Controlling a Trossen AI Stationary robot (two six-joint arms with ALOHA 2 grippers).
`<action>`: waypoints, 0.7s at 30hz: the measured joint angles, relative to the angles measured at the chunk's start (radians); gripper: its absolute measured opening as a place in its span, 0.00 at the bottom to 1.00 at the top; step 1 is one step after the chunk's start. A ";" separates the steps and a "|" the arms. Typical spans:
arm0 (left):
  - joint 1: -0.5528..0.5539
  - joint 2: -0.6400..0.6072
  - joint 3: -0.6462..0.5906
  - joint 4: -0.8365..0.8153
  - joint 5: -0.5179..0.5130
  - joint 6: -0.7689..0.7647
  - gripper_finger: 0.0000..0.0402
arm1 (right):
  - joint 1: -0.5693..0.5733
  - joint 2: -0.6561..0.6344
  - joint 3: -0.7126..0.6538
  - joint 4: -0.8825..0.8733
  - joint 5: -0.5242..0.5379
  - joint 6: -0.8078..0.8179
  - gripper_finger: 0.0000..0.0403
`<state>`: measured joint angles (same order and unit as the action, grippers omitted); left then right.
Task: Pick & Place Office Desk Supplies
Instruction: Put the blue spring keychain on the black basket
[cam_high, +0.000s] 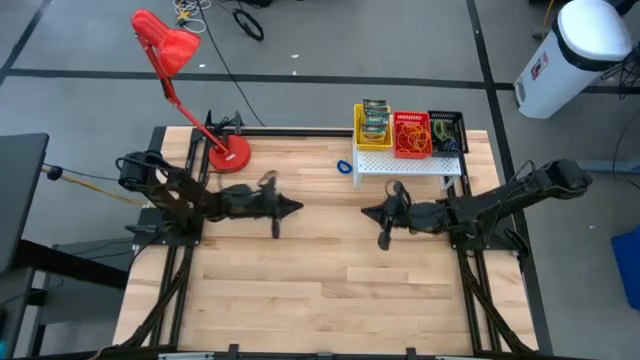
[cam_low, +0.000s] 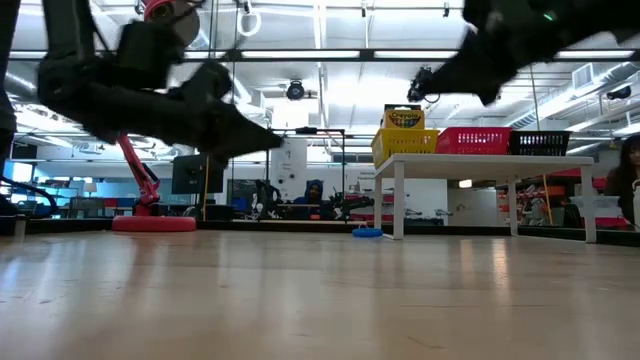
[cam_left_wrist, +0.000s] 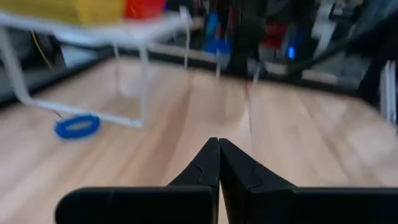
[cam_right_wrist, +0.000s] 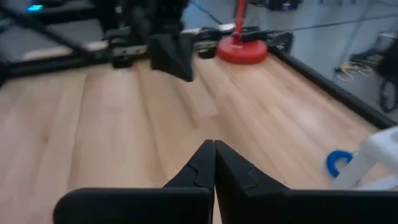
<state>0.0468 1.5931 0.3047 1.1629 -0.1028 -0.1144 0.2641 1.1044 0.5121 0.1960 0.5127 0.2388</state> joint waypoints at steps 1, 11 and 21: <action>0.000 0.002 -0.040 0.081 -0.005 0.001 0.01 | -0.017 0.013 0.040 -0.034 -0.001 0.008 0.01; 0.000 0.004 -0.300 0.400 -0.159 0.023 0.01 | -0.215 0.401 0.685 -0.646 -0.120 -0.072 0.01; -0.001 0.004 -0.300 0.303 -0.167 0.053 0.02 | -0.268 0.865 1.201 -0.990 0.000 -0.159 0.02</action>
<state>0.0454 1.5974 0.0044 1.4663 -0.2695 -0.0609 -0.0038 1.9693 1.7130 -0.7937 0.5130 0.0803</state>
